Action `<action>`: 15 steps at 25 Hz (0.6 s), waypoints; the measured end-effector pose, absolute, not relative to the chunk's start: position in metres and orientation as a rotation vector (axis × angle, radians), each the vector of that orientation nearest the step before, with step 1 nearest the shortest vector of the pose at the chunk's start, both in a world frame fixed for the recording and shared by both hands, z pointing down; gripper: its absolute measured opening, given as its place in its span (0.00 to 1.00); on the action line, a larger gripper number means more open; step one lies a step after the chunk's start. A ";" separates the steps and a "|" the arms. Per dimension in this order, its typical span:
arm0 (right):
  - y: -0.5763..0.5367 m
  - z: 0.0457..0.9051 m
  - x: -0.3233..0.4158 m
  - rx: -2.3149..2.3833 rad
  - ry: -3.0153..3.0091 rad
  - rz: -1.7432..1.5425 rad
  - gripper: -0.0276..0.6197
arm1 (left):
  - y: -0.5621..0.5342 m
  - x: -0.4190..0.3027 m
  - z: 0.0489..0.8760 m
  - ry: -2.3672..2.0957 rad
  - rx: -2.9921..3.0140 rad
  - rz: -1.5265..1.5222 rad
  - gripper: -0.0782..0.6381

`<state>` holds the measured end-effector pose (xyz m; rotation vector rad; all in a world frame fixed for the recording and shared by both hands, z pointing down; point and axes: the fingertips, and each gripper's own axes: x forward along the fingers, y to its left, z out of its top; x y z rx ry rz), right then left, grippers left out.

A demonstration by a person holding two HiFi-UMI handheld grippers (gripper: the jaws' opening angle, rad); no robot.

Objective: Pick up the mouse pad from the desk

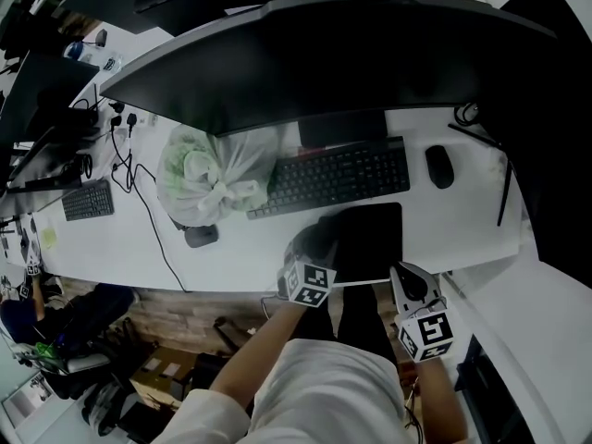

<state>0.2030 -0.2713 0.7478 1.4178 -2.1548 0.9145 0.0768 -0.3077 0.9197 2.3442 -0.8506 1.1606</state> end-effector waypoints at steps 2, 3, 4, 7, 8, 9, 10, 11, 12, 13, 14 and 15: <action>-0.270 0.746 0.204 1.422 -2.153 0.911 0.06 | -0.307 0.078 0.919 -0.835 2.346 1.161 0.41; -0.269 0.745 0.204 1.425 -2.151 0.909 0.06 | -0.306 0.079 0.918 -0.825 2.349 1.162 0.38; -0.268 0.744 0.204 1.428 -2.149 0.907 0.06 | -0.305 0.080 0.917 -0.815 2.354 1.161 0.35; -0.266 0.740 0.204 1.438 -2.147 0.896 0.06 | -0.301 0.083 0.909 -0.783 2.374 1.138 0.25; -0.265 0.738 0.204 1.441 -2.147 0.891 0.06 | -0.299 0.085 0.906 -0.770 2.380 1.128 0.22; -0.264 0.736 0.203 1.445 -2.147 0.885 0.06 | -0.297 0.086 0.903 -0.758 2.385 1.120 0.19; -0.264 0.733 0.203 1.449 -2.148 0.878 0.06 | -0.296 0.087 0.900 -0.746 2.391 1.111 0.18; -0.263 0.730 0.202 1.455 -2.150 0.871 0.06 | -0.295 0.089 0.897 -0.735 2.398 1.101 0.18; -0.263 0.727 0.201 1.461 -2.152 0.864 0.06 | -0.295 0.089 0.893 -0.725 2.405 1.088 0.18; -0.263 0.724 0.200 1.467 -2.154 0.856 0.06 | -0.295 0.090 0.889 -0.716 2.411 1.073 0.18; -0.262 0.721 0.200 1.474 -2.156 0.849 0.06 | -0.296 0.091 0.884 -0.707 2.418 1.059 0.17; -0.262 0.718 0.199 1.481 -2.158 0.841 0.06 | -0.295 0.091 0.880 -0.700 2.424 1.047 0.17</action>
